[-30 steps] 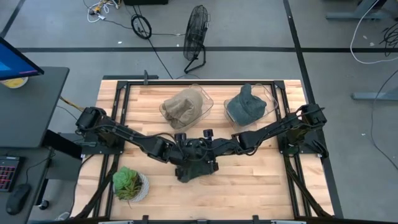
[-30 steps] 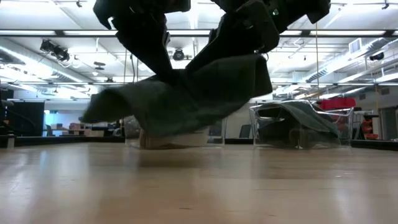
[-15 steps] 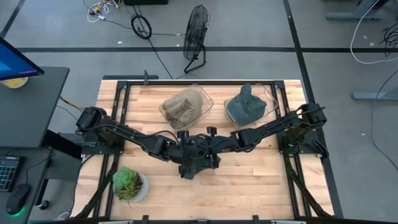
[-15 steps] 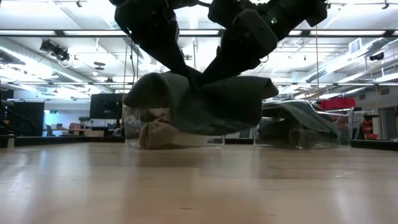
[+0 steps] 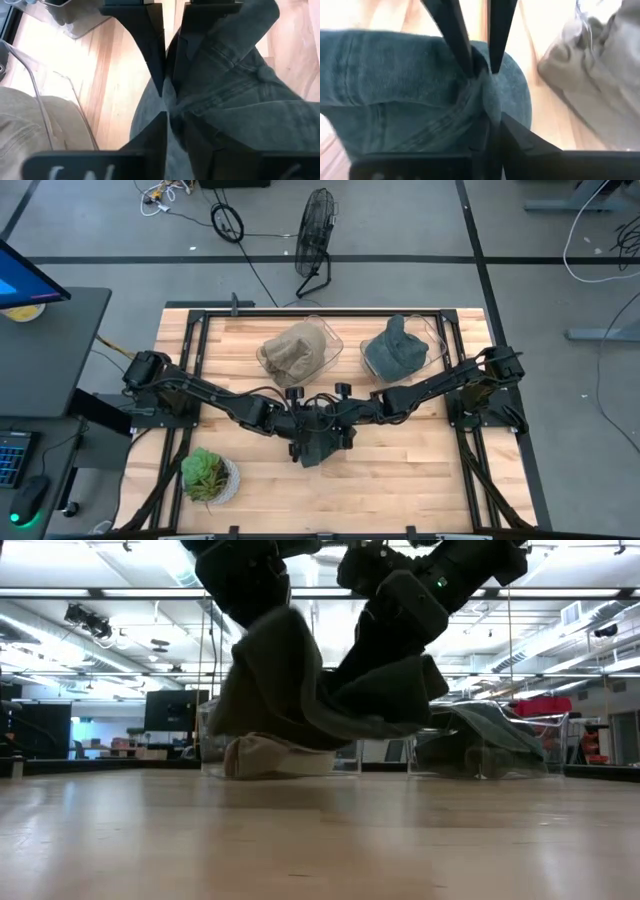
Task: Pick & Place hat
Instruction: Put the black cap into the right transparent bin
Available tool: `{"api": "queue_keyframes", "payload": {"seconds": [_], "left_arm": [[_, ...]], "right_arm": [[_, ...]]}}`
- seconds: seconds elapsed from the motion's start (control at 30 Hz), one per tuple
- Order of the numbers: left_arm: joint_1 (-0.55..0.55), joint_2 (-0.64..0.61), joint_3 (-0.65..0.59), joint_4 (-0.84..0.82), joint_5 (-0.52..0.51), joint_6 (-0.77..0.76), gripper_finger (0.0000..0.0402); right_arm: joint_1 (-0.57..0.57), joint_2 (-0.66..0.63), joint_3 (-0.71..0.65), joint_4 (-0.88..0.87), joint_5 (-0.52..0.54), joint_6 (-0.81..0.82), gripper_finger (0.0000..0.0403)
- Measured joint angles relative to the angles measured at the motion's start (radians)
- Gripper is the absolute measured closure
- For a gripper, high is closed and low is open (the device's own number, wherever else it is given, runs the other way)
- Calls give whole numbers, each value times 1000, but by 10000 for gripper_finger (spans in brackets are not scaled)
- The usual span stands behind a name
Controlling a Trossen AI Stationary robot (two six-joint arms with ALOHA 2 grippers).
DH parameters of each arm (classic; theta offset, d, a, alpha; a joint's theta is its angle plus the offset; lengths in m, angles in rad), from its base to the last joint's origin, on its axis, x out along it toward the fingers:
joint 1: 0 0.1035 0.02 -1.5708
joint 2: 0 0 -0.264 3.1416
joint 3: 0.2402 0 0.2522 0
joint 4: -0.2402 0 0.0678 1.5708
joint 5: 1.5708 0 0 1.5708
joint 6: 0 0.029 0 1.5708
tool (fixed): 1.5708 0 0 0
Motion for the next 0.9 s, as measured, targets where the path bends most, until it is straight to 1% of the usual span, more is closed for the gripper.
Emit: {"api": "queue_keyframes", "payload": {"seconds": [0.07, 0.17, 0.27, 0.37, 0.47, 0.67, 0.8, 0.9], "left_arm": [[2, 0, 0, -1, -2, 0, 315], [3, 0, 0, -4, -11, 11, 282], [3, 0, 0, -4, -67, 54, 251], [5, 0, 1, -2, -175, 79, 227], [18, 0, 2, -1, -266, 58, 215], [63, 0, 2, 0, -279, 60, 212], [88, 0, 2, -1, -279, 61, 212], [102, 0, 2, -1, -279, 65, 212]], "right_arm": [[0, 0, 0, -28, 0, 38, 367], [9, 0, 0, -101, -1, 113, 380], [28, -16, 0, -178, 10, 157, 393], [48, -67, 0, -272, 102, 205, 391], [69, -148, 0, -403, 203, 267, 385], [97, -349, 0, -681, 427, 417, 390], [97, -480, 0, -793, 564, 449, 387], [88, -563, 0, -852, 705, 457, 385]]}}
